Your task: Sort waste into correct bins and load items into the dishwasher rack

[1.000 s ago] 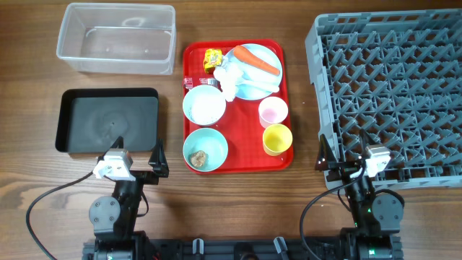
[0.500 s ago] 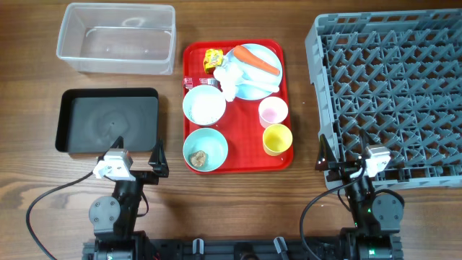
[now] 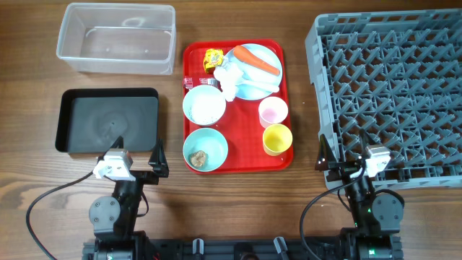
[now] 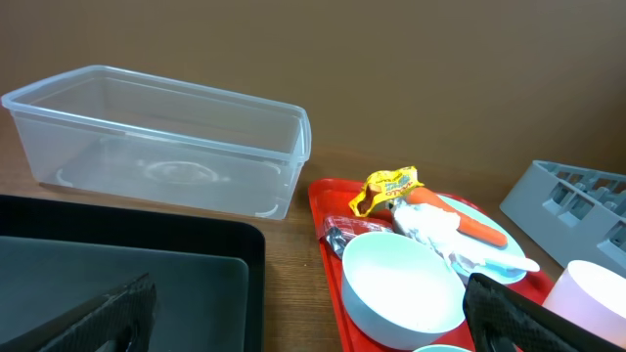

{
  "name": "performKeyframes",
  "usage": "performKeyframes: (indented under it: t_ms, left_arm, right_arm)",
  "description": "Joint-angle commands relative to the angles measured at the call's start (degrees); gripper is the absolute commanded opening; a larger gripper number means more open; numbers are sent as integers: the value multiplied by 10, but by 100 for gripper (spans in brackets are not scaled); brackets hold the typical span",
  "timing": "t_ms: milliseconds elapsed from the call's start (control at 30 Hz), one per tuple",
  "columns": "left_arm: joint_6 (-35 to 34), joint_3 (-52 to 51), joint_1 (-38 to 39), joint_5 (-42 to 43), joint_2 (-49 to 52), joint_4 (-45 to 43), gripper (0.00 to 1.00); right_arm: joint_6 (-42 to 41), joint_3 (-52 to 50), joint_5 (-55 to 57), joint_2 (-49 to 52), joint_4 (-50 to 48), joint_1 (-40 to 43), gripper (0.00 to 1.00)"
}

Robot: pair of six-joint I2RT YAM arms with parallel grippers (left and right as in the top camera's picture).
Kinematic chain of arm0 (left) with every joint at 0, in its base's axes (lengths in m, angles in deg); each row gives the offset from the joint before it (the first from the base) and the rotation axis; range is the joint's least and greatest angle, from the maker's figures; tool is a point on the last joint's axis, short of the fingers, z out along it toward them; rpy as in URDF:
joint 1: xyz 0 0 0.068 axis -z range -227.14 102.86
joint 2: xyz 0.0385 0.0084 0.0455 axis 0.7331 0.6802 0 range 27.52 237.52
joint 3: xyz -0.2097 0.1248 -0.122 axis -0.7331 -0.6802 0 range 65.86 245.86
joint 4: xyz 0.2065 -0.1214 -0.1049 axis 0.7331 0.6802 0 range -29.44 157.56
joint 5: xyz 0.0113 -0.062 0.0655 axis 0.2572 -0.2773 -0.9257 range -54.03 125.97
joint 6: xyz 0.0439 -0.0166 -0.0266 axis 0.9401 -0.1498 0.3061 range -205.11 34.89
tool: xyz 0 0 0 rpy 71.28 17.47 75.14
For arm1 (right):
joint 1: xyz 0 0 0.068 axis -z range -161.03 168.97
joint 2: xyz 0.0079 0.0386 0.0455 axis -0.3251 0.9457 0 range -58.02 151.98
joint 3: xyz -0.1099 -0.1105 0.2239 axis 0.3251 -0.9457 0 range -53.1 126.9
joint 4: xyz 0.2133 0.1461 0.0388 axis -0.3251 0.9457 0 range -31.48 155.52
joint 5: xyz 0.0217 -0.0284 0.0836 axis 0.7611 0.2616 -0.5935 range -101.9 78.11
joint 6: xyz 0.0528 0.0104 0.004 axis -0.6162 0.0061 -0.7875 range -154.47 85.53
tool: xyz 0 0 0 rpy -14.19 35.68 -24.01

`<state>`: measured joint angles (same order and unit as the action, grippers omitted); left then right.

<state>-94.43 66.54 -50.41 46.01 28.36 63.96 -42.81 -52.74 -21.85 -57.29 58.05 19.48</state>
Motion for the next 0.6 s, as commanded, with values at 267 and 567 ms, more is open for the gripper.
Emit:
performKeyframes:
  t_ms: [267,567]
  left_arm:
    - [-5,-3,4,-6,-5,0,100]
    - [-5,-3,4,-5,-5,-27,100]
  right_arm:
    - [-6,-1,12,-3,-3,-3,100]
    - [25,0,10,-3,-35,-3,100]
